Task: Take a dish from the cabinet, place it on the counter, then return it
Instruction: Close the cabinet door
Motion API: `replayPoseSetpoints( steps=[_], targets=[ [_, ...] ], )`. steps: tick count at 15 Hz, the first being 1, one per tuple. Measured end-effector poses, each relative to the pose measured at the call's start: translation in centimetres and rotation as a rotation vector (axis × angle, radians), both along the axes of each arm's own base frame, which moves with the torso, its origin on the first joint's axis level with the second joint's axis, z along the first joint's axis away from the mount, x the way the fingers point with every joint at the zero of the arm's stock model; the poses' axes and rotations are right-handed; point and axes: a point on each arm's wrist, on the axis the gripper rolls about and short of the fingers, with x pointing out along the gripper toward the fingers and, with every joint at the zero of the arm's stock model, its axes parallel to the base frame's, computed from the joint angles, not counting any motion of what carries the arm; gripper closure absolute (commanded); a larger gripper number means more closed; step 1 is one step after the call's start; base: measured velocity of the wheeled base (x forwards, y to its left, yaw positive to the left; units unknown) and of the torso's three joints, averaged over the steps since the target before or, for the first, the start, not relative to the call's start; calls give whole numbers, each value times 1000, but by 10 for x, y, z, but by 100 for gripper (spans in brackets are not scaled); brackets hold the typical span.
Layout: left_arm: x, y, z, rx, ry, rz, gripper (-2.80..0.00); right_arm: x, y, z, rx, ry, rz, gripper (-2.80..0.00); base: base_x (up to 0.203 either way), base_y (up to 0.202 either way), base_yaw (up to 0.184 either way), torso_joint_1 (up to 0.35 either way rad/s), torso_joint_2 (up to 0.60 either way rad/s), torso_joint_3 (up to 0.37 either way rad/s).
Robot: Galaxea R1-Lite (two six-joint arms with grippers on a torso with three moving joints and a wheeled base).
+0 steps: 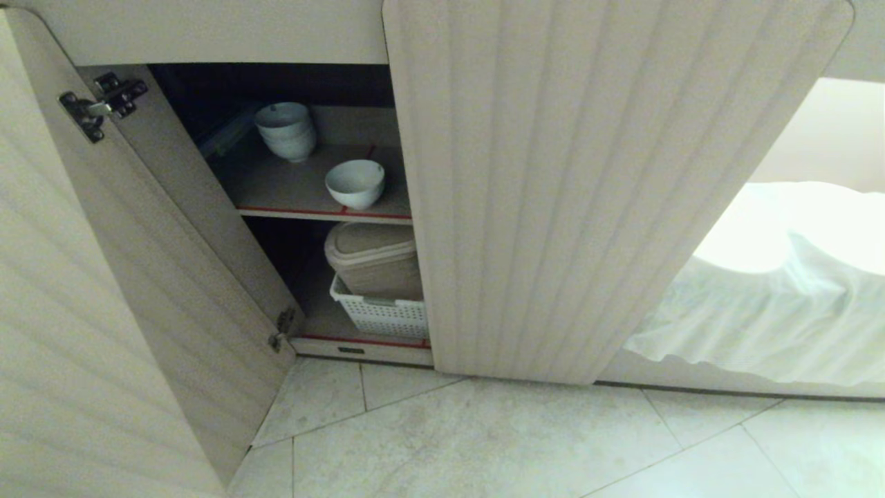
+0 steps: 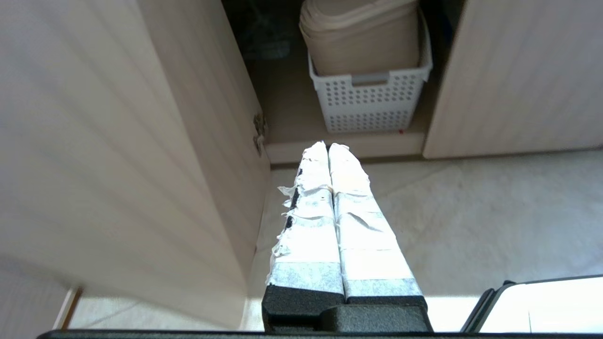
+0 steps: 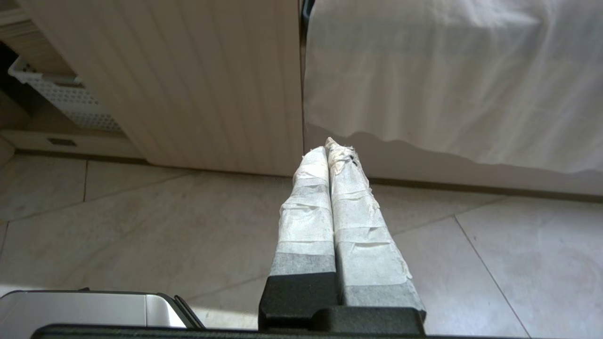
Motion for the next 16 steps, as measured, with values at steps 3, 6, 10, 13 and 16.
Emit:
replayPoseSetpoints(
  steps=[3,6,10,13,16],
  targets=[
    [0,0,0,0,0,-1,0,0,0,0,0,0,0,0,-191,0,1,2,0,2],
    [0,0,0,-1,-1,-1,0,0,0,0,0,-1,0,0,-191,0,-1,0,2,0],
    [0,0,0,-2,0,0,0,0,0,0,0,-1,0,0,-193,0,-1,0,2,2],
    [0,0,0,-2,0,1,0,0,0,0,0,0,0,0,-102,0,1,2,1,1],
    [0,0,0,0,0,1,0,0,0,0,1,0,0,0,0,0,0,0,0,0]
  ],
)
